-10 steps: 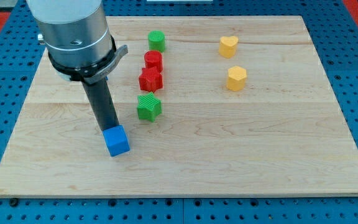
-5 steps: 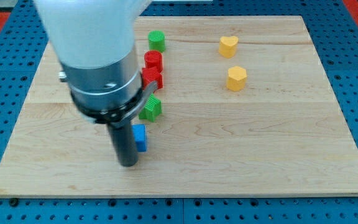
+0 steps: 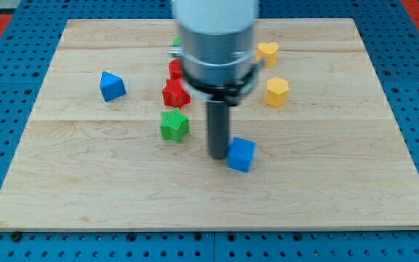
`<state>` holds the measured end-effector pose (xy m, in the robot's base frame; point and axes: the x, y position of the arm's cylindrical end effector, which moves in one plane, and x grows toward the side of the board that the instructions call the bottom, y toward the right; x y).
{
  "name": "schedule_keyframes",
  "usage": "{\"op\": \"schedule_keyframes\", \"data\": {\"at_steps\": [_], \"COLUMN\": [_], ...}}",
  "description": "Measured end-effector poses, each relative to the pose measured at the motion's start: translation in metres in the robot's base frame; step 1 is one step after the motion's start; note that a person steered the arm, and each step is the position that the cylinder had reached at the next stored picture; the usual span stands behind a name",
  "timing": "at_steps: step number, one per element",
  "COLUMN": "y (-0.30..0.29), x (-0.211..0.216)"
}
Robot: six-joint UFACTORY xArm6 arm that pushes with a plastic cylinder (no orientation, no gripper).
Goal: Move the blue cube parallel to the bottom of the yellow hexagon
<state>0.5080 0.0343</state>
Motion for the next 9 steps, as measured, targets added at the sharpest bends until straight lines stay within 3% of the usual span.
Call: {"op": "schedule_keyframes", "data": {"at_steps": [1,2,3,6,9], "y": [0.043,0.023,0.064,0.091,0.072], "x": [0.002,0.061,0.069,0.030,0.013]}}
